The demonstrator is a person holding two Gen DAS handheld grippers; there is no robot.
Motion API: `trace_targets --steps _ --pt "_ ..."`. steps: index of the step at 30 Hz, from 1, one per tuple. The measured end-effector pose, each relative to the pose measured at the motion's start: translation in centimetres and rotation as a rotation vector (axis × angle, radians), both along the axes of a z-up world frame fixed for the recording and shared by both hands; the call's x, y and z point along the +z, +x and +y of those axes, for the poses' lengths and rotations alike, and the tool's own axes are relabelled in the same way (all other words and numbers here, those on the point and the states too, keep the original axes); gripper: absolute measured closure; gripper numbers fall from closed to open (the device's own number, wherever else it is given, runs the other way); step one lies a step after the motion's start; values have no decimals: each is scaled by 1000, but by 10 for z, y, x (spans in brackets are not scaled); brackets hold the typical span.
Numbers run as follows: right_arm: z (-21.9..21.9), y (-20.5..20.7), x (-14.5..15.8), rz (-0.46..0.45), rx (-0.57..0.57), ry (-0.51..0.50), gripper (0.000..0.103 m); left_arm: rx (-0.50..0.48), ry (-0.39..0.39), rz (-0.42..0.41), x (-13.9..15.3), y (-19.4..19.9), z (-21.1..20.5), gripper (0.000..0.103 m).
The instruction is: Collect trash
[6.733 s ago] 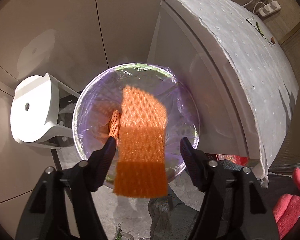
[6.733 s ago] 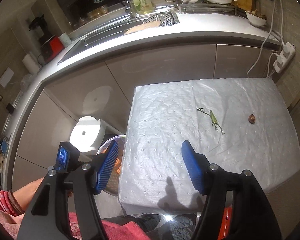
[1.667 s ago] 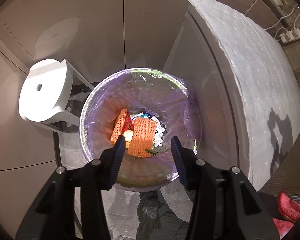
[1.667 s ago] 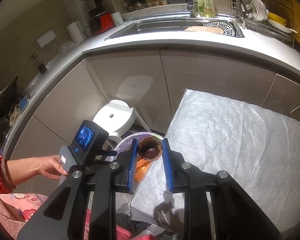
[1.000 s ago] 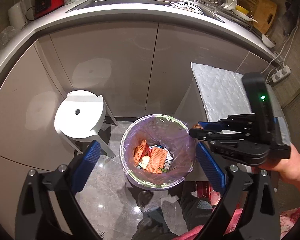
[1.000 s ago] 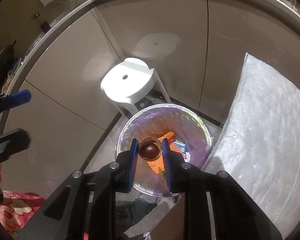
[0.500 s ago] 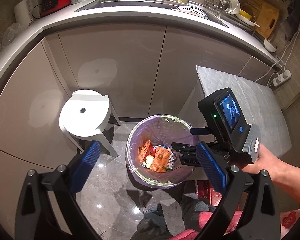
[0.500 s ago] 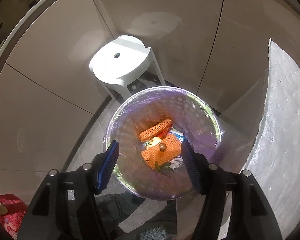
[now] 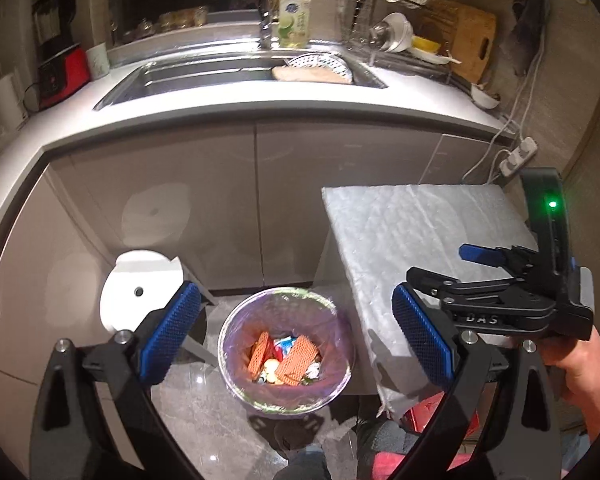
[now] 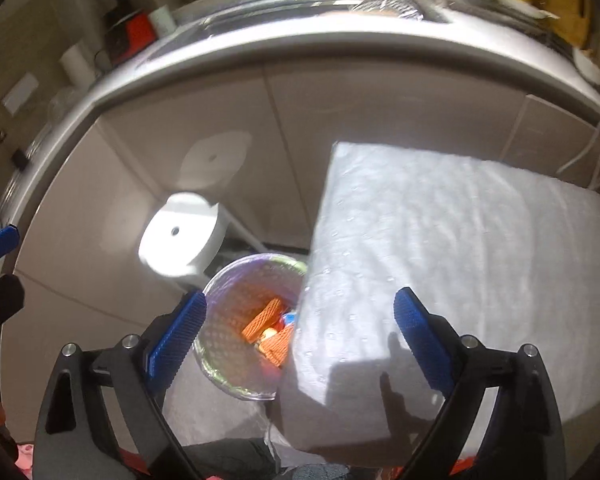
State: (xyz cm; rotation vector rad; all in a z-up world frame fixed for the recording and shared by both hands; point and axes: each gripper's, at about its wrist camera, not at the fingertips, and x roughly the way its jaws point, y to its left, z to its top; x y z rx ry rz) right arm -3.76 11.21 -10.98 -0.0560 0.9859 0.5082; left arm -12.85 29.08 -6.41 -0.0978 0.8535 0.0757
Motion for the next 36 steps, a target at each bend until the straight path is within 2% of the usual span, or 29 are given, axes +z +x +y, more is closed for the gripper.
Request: trace_targets --steps 2,5,8,12,17,20,25,36 --pt "-27 -9 32 -70 -74 -2 2 -60 15 -36 19 7 -21 11" --pt "-63 -20 74 -122 -143 2 2 -132 63 -74 45 15 -56 11" --pt "-96 -32 112 -190 -208 12 2 -173 61 -104 71 21 -86 10" --pt "-137 -52 155 -271 -282 19 2 -175 58 -161 109 22 -120 10" --pt "-179 -76 194 -336 -335 17 2 -161 67 -233 150 10 -161 8" --pt "-201 -93 209 -364 -347 -17 2 -142 62 -263 166 -5 -186 8" --pt "-238 -120 222 -390 -321 21 2 -97 63 -292 184 -33 -222 8" --pt "-281 -162 230 -429 -303 40 2 -36 123 -283 187 -84 -268 8"
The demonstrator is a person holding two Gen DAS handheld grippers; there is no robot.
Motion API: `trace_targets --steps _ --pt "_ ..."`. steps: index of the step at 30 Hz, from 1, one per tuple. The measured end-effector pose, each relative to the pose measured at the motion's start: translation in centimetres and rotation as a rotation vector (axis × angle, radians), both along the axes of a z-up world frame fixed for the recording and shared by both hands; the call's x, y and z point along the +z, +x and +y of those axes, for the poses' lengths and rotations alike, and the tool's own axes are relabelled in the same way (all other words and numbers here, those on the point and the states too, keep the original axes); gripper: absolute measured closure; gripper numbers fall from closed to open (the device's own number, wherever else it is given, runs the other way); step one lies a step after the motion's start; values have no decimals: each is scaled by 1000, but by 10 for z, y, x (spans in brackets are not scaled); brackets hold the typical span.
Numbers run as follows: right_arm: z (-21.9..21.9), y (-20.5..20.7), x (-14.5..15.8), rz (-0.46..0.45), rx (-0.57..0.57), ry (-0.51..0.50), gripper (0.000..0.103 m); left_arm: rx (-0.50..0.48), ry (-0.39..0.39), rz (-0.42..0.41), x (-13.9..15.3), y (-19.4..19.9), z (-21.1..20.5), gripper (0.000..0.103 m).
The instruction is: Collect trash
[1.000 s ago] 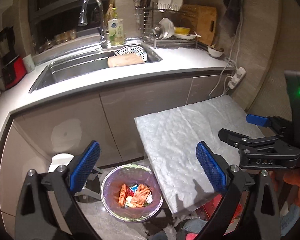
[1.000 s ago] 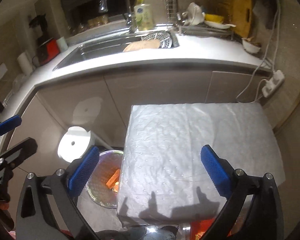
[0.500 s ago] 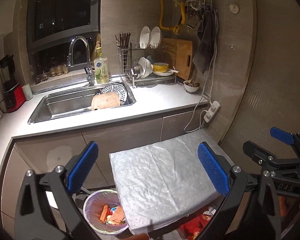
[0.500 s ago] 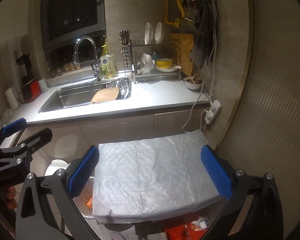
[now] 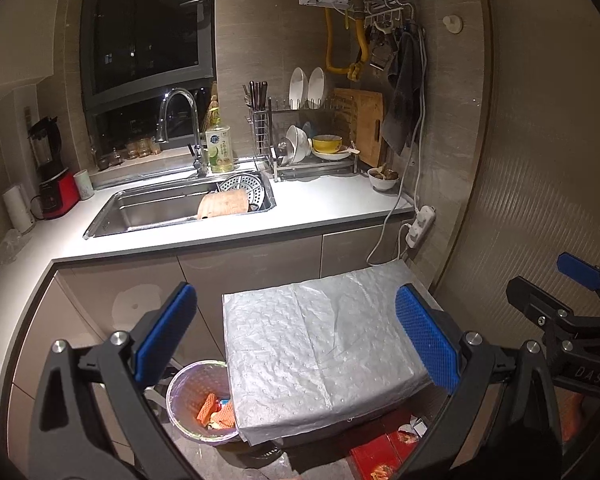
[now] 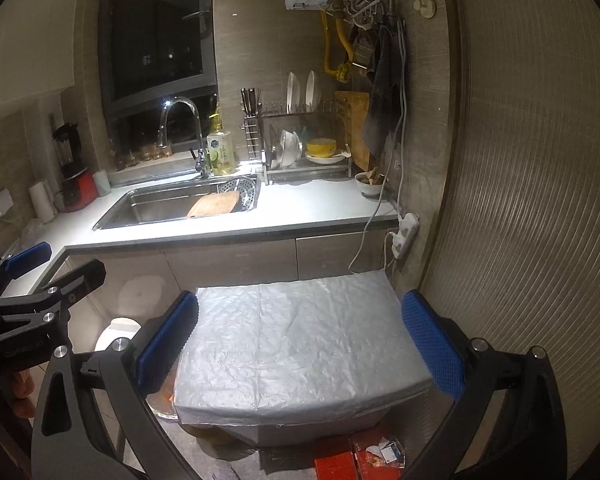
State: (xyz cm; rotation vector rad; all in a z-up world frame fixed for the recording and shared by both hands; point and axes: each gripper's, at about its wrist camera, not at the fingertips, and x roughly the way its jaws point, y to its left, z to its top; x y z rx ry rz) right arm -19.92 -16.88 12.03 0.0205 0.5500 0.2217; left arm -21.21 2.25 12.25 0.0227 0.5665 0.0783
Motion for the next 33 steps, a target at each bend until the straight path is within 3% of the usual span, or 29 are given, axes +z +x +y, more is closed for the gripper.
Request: trace_targets --steps 9,33 --pt "-9 -15 2 -25 23 -1 2 52 8 20 -1 -8 -5 8" --pt "-11 -23 4 -45 55 -8 2 69 18 5 6 -14 -6 8"
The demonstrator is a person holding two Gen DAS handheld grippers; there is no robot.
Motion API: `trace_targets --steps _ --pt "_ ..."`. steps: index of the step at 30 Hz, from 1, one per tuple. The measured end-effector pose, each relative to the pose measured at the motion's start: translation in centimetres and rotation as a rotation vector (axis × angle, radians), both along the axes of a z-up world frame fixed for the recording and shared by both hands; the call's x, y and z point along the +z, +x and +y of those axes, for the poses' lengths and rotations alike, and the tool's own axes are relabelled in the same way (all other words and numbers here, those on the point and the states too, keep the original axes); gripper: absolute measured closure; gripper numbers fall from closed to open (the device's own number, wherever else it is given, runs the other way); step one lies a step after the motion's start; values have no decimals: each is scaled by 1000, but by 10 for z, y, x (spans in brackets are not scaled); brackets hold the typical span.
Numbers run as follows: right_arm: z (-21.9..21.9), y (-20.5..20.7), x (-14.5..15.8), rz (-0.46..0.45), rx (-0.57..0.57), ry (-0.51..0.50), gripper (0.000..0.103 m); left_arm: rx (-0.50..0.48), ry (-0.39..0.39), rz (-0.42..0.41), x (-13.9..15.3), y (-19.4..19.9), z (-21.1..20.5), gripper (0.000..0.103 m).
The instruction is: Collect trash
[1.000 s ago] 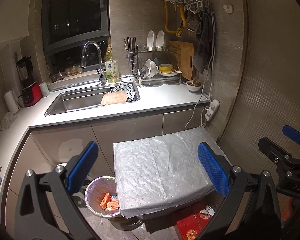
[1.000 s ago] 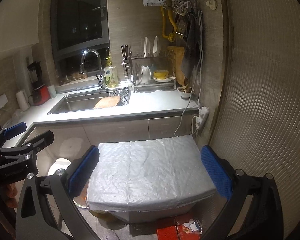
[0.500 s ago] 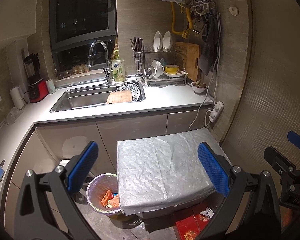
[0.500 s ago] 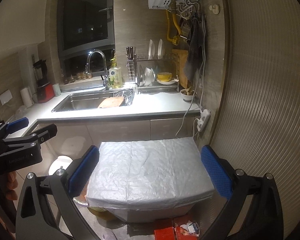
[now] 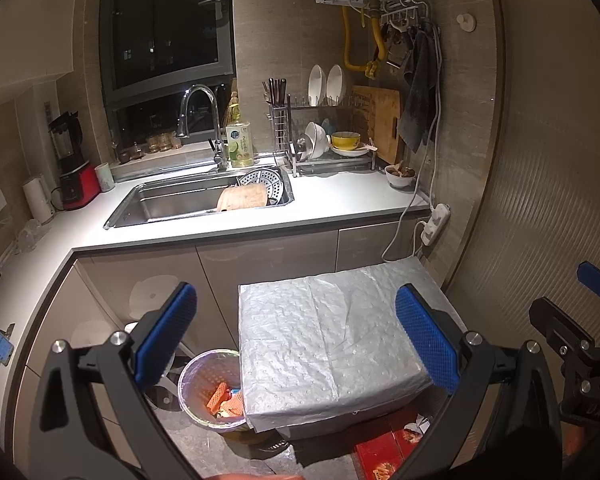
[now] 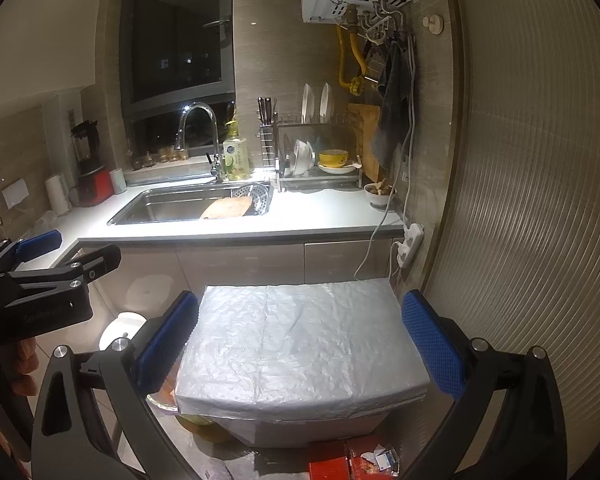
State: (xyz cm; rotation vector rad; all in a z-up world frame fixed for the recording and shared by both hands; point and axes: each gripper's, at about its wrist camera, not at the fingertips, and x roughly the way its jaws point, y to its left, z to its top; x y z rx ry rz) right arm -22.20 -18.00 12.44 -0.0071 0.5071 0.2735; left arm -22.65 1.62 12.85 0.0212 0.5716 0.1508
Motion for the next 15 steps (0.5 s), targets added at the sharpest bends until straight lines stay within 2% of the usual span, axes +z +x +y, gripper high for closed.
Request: trace_targets --steps 15 --pt "-2 3 -2 9 -4 5 2 16 15 -1 1 2 1 8"
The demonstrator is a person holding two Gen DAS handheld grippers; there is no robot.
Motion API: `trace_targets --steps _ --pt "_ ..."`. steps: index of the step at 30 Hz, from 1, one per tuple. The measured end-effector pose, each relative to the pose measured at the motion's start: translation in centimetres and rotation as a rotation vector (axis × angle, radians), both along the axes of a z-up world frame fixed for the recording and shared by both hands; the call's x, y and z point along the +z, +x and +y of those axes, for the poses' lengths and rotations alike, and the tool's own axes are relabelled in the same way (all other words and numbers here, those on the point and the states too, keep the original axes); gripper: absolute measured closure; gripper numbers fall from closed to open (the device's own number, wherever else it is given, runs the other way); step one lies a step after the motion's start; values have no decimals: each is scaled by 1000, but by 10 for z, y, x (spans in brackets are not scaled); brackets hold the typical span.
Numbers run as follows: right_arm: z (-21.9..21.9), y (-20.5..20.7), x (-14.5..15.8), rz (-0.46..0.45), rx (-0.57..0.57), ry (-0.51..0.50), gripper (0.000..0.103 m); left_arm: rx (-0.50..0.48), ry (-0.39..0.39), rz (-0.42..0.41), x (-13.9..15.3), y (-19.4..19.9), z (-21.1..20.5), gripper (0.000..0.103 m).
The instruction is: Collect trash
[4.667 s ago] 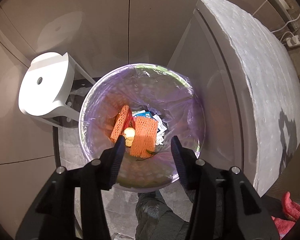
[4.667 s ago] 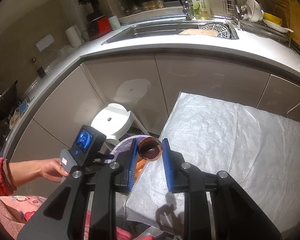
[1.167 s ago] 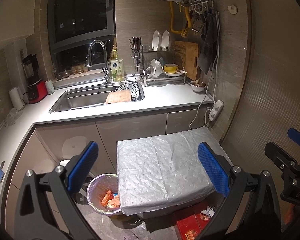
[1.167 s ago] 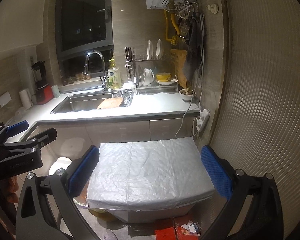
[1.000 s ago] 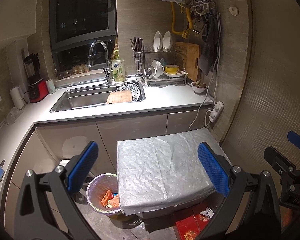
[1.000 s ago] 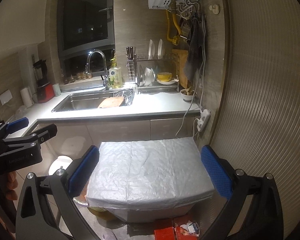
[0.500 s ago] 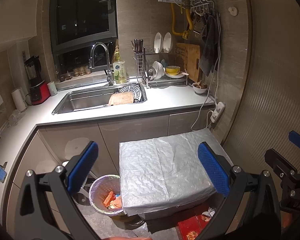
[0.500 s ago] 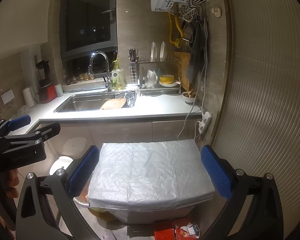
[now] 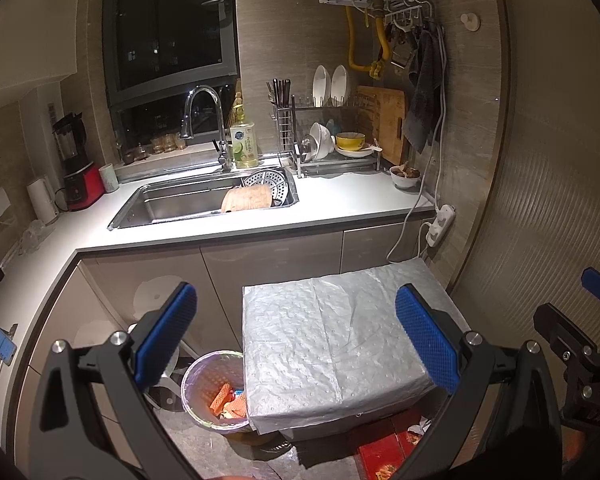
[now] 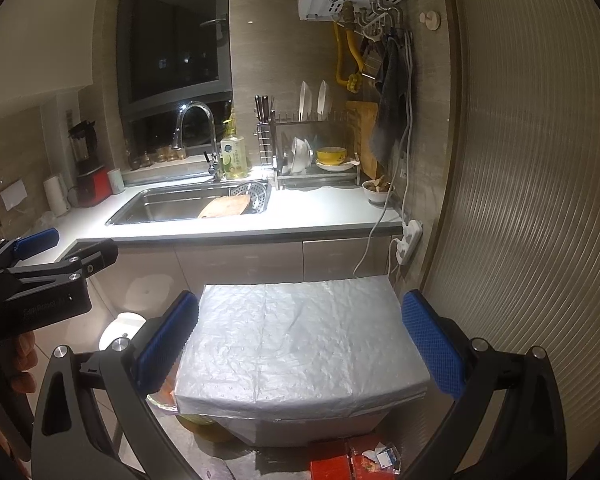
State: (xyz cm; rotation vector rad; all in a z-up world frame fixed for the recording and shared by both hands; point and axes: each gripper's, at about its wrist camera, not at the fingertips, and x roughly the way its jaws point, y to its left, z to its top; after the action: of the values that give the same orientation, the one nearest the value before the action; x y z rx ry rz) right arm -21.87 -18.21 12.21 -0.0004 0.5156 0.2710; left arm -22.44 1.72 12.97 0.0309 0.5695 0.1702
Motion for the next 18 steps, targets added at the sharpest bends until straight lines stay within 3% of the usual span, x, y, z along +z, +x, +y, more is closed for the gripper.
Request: trace_targets --steps 18 --pt "1 -1 -2 4 1 12 2 9 -8 -5 -2 2 1 8"
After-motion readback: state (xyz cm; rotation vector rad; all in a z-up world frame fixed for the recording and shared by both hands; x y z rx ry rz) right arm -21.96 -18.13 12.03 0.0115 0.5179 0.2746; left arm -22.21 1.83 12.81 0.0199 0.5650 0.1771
